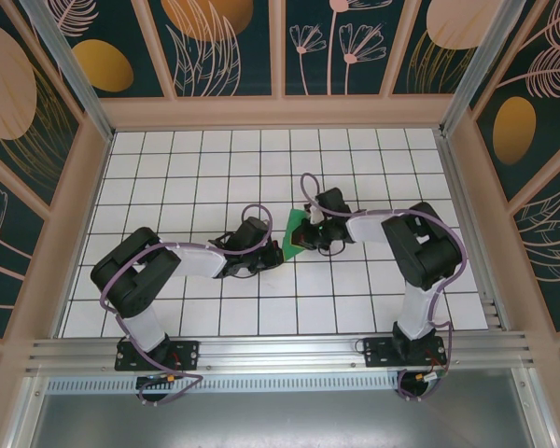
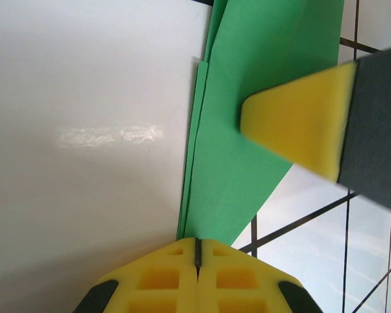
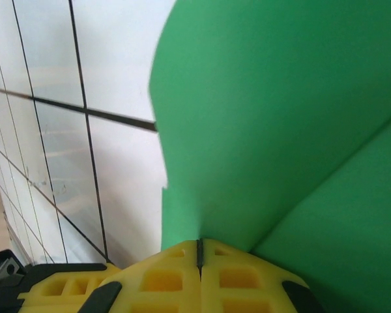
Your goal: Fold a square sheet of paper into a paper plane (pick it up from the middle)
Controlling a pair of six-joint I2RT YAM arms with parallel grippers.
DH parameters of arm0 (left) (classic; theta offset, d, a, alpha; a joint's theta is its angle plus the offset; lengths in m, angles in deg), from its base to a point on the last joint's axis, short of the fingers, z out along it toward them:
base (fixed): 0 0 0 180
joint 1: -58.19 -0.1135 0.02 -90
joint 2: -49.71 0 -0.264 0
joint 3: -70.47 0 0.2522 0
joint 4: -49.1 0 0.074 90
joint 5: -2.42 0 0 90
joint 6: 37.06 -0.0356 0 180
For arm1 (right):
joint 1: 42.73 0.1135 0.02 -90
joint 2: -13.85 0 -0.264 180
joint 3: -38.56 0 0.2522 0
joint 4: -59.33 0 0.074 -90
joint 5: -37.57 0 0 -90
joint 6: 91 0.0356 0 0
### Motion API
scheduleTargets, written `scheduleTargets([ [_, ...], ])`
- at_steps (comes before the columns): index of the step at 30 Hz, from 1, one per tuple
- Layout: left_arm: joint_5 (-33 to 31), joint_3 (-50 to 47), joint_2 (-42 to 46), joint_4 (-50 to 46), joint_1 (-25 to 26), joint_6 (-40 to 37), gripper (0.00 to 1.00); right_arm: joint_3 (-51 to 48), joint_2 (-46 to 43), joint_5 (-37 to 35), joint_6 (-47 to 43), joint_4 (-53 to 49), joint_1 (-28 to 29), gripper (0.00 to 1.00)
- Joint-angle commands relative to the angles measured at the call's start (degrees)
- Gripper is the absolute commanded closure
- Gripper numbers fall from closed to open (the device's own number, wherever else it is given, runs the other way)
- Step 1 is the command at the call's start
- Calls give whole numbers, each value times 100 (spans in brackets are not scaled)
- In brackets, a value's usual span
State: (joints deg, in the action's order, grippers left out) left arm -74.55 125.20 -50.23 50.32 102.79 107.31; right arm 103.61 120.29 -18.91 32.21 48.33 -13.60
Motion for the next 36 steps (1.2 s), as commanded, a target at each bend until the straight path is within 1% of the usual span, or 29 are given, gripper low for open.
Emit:
scheduleTargets([
  [1, -108, -236, -300, -874, 14, 64, 100, 100, 254, -602, -192, -112, -341, 98],
  [7, -63, -256, -299, -875, 9, 30, 100, 297, 386, -614, -228, -31, -618, 98],
  [13, -38, -252, -324, -848, 10, 25, 100, 446, 290, -586, -325, 40, -781, 97],
  [18, 2, -188, -282, -835, 11, -42, 100, 613, 388, -332, -484, -1, -783, 97],
  [23, 47, 18, -212, -845, 14, -179, 100, 485, 171, -22, -595, 94, -714, 97],
  [26, 170, 166, -103, -711, 8, -280, 100, 432, 109, 33, -658, 87, -645, 97],
  [29, 181, 405, 118, -606, 13, -425, 100, 417, 232, 49, -642, 71, -612, 97],
  [31, 158, 598, 140, -555, 4, -504, 94, 418, 291, 61, -623, 77, -596, 97],
  [32, 119, 691, 330, -528, 4, -522, 90, 423, 304, 47, -607, 89, -586, 97],
  [35, -103, 880, 307, -438, -15, -496, 85, 413, 302, 33, -579, 98, -565, 97],
  [36, -173, 933, 229, -431, -21, -468, 85, 405, 293, 36, -570, 106, -555, 97],
])
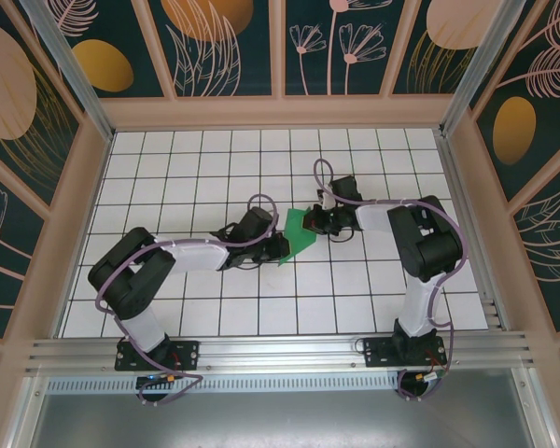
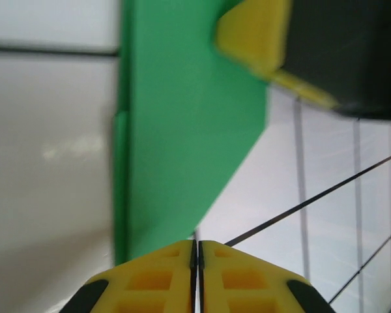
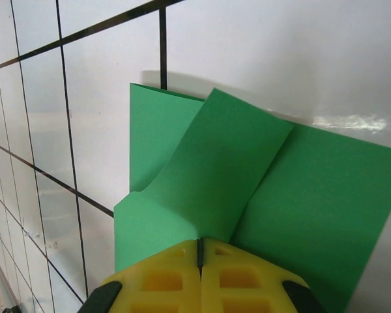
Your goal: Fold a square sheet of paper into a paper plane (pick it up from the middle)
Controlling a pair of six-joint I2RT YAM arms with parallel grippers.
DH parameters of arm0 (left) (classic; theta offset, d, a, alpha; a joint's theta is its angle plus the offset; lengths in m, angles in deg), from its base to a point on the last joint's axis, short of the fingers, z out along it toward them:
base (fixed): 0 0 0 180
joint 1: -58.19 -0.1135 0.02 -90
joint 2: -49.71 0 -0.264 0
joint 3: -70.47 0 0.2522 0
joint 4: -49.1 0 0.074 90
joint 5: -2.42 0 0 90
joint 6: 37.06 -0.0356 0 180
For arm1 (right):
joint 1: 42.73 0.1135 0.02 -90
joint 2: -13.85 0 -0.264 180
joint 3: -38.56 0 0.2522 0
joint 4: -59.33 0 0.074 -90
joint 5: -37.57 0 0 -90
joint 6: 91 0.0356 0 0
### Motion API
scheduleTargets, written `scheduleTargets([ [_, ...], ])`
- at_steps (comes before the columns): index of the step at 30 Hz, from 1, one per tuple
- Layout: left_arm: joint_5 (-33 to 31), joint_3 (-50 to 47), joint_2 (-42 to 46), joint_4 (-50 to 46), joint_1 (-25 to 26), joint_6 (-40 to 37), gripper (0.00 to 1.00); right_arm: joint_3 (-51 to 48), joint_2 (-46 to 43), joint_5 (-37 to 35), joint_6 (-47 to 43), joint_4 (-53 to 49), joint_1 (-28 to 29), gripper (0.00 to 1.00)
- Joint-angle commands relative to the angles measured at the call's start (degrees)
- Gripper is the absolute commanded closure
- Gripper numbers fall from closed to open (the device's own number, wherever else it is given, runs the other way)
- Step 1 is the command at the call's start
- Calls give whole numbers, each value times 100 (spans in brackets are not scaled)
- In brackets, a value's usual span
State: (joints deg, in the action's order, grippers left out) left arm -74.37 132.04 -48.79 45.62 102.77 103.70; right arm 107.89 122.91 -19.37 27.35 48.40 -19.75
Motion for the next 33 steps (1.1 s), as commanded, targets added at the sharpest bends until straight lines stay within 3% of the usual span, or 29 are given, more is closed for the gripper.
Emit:
scheduleTargets([
  [1, -239, 291, 67, 42, -37, -91, 85, -25, 34, 79, -84, 97, 57, 97],
  [12, -305, 728, -1148, -73, -121, 4, 97, -27, -59, 192, -137, 94, 66, 97],
  [19, -356, 619, -1217, -286, -129, 30, 100, -135, -277, 485, -295, 330, 234, 97],
  [24, -324, 585, -1244, -386, -134, 62, 100, -17, 36, 400, -259, 289, 380, 97],
  [33, -195, 414, -1217, -593, -134, 122, 100, 182, 408, -39, -255, 179, -21, 97],
])
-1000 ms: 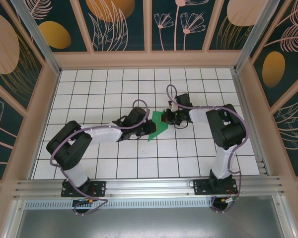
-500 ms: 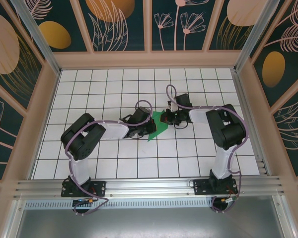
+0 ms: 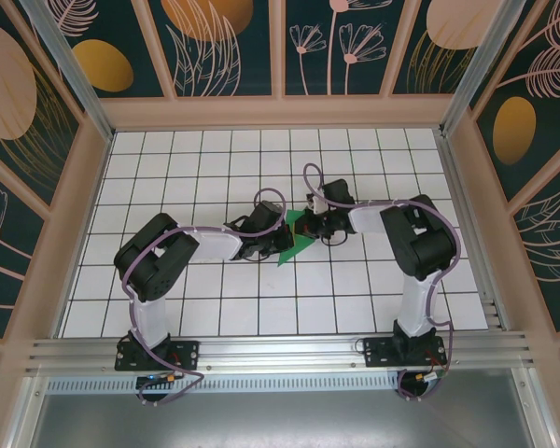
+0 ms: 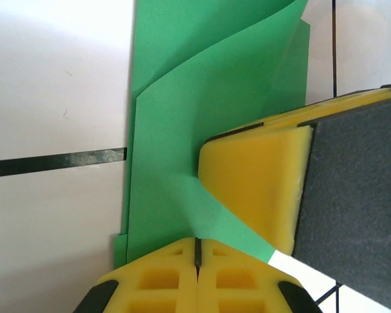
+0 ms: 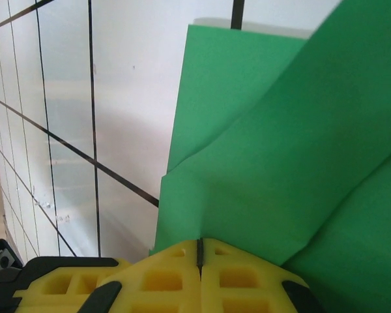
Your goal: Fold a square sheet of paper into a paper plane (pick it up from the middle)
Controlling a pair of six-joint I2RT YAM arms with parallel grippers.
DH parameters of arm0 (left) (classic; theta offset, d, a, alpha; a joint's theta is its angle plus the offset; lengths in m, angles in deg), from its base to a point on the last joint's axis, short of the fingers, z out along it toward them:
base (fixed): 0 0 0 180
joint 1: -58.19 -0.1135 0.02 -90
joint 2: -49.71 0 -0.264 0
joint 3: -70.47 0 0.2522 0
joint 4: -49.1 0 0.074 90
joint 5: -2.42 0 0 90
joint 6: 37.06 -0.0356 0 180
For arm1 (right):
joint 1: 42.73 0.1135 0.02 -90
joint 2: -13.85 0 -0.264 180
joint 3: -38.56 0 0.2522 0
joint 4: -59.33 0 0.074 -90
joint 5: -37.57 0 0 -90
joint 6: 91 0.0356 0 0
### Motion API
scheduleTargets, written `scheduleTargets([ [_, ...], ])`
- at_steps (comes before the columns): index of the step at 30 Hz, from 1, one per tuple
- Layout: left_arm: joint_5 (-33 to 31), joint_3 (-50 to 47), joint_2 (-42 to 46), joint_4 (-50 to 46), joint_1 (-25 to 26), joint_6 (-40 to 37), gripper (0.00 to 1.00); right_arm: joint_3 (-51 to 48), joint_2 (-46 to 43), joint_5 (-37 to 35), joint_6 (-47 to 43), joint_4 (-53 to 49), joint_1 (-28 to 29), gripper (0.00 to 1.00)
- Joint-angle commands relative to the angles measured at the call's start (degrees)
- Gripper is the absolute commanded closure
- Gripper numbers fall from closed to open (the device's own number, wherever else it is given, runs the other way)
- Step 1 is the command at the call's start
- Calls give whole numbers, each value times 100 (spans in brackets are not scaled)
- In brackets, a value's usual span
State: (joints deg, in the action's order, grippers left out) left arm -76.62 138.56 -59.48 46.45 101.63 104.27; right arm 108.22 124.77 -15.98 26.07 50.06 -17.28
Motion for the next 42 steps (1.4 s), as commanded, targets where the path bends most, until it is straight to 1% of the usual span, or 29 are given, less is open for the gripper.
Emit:
scheduleTargets([
  [1, 60, -285, -142, -672, -21, 85, 100, 181, 257, -413, -125, 10, -349, 97],
  [9, 152, -718, 37, -605, -20, 140, 100, 712, 735, -620, -125, -56, -963, 97],
  [15, 196, -800, 33, -540, -20, 174, 100, 1073, 973, -838, -202, -261, -1201, 97],
  [23, 223, -750, -11, -526, -20, 150, 100, 1552, 1019, -811, -349, -500, -1326, 97],
  [25, 227, -719, -23, -531, -20, 128, 100, 1656, 966, -735, -369, -567, -1326, 97],
  [28, 235, -654, -7, -540, -20, 93, 100, 1590, 636, -631, -369, -552, -1307, 96],
  [31, 291, -578, 66, -479, -20, 10, 100, 1305, 148, -561, -313, -488, -1229, 96],
  [34, 330, -374, 295, -428, -20, -90, 100, 892, -341, -598, -159, -472, -1014, 94],
  [35, 344, -283, 408, -405, -20, -104, 96, 719, -490, -656, -45, -445, -911, 92],
  [37, 322, -166, 636, -331, -22, -71, 83, 422, -764, -816, 195, -417, -738, 87],
  [38, 249, -115, 769, -321, -20, -62, 76, 260, -889, -970, 392, -414, -643, 82],
  [40, -12, -103, 1013, -374, -22, -28, 65, -31, -1124, -1161, 681, -352, -470, 74],
  [41, -162, -122, 1062, -427, -29, -10, 59, -153, -1213, -1303, 871, -356, -383, 69],
  [42, -340, -176, 1263, -480, -45, 11, 57, -246, -1281, -1423, 1028, -391, -298, 64],
])
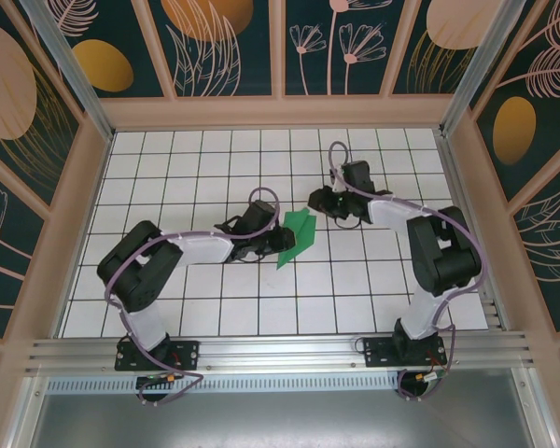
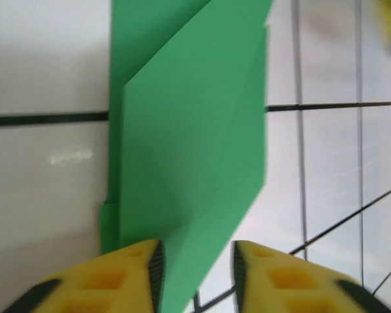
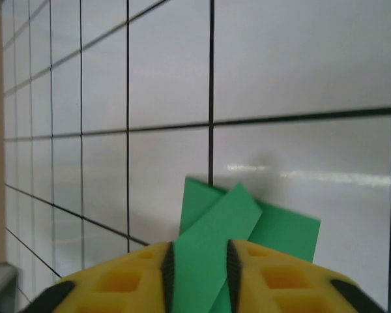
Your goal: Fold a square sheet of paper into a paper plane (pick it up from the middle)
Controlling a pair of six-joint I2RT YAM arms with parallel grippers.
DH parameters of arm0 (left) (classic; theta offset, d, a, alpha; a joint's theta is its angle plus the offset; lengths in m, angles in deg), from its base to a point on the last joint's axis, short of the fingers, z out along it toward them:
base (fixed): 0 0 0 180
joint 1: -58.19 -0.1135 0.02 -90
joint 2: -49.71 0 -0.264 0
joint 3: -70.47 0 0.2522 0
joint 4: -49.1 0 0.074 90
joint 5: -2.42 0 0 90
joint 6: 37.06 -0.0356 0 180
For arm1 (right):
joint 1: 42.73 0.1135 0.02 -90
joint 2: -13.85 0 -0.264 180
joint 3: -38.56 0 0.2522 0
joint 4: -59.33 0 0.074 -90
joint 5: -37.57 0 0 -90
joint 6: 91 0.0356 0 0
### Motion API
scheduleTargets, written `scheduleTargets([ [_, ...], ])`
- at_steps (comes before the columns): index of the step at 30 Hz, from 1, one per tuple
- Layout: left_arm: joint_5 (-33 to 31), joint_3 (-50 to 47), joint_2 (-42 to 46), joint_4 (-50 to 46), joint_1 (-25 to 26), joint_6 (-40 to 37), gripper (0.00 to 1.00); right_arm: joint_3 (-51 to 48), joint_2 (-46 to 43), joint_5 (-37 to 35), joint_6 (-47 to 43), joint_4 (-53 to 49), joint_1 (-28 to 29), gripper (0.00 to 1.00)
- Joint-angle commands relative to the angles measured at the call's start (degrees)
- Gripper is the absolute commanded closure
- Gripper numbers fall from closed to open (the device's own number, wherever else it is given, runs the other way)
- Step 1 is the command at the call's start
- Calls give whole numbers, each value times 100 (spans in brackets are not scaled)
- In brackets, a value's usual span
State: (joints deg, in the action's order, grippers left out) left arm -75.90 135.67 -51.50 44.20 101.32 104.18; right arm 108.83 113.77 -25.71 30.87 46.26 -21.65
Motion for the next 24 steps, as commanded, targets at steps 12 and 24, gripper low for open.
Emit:
scheduleTargets([
  [12, -871, -465, 717, -124, -203, 382, 40, -231, 233, -468, 1012, 20, 612, 53],
  [24, -1033, -692, 905, -88, -327, 349, 15, -154, 564, 70, 993, 495, 766, 64],
])
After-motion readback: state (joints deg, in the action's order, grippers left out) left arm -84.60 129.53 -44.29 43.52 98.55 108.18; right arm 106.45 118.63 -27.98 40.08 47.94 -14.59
